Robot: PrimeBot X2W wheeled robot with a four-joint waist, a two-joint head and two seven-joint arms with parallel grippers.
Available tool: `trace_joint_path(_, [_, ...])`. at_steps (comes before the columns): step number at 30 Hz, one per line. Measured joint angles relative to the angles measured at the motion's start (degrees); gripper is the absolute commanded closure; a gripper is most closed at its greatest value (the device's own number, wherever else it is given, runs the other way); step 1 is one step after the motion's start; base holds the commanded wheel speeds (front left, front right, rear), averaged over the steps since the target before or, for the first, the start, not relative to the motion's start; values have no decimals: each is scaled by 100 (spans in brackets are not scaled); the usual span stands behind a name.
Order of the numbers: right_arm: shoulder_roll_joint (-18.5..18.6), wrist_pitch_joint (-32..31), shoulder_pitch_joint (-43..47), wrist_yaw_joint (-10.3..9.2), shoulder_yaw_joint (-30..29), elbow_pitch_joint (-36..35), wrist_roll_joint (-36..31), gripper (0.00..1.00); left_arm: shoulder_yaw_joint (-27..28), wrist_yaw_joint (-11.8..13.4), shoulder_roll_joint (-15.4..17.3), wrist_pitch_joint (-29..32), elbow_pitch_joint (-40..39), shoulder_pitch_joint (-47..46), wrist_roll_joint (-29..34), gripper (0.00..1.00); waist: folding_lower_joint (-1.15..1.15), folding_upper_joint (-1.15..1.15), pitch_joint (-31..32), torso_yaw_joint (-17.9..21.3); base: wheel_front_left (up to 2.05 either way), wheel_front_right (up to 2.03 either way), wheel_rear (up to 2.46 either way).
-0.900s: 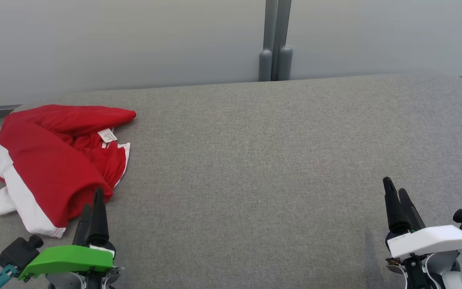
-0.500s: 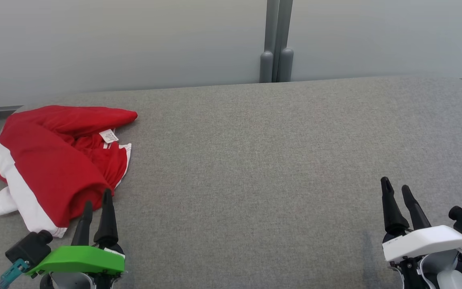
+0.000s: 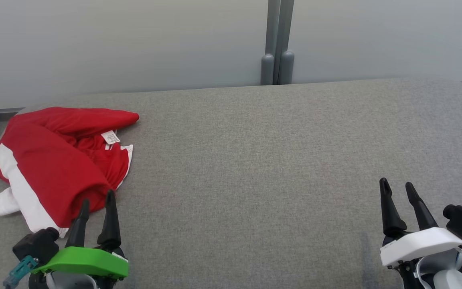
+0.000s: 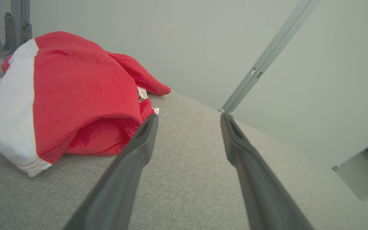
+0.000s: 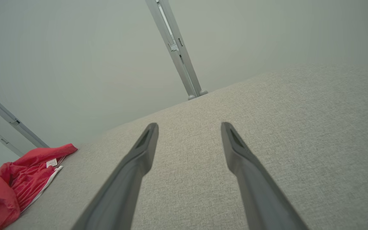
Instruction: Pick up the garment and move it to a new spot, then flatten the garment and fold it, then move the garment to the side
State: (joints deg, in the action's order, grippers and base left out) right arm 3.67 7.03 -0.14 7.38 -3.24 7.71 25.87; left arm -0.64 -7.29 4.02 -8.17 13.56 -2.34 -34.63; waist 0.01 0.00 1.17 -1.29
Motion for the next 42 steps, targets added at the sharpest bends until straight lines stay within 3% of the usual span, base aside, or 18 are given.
trace_joint_path(25, [187,375,21,1,80,236,-1600,0,-290,-3,223,-310,404,-79,1414,0,0,0,55,-66,0,0,0])
trace_joint_path(42, [216,580,120,10,34,427,-2173,0,-303,-10,250,-506,720,-133,2150,0,-1,0,62,-118,0,0,0])
